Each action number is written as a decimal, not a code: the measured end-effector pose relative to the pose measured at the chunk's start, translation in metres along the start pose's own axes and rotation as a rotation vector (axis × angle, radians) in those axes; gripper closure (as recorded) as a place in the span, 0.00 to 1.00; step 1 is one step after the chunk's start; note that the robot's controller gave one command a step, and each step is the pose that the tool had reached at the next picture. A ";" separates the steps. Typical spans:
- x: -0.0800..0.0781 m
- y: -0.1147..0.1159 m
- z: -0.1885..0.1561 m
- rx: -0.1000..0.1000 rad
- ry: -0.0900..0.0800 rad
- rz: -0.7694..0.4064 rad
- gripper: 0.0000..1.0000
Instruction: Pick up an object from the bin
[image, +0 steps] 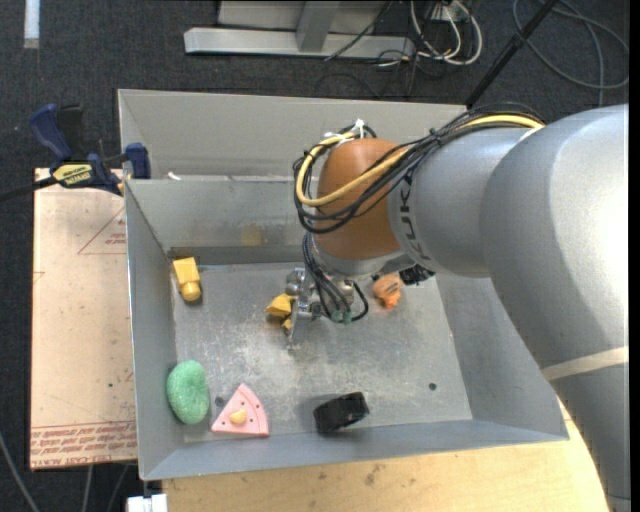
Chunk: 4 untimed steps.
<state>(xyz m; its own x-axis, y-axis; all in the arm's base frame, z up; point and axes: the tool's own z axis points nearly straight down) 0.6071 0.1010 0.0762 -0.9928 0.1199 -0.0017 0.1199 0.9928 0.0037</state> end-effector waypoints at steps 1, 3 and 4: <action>0.000 0.000 0.000 0.000 0.000 0.000 1.00; 0.000 0.000 0.000 0.000 0.000 0.000 1.00; 0.000 -0.027 -0.207 0.002 0.001 0.023 1.00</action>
Offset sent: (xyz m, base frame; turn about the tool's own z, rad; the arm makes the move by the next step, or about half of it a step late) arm 0.0000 0.0000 0.0000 0.0000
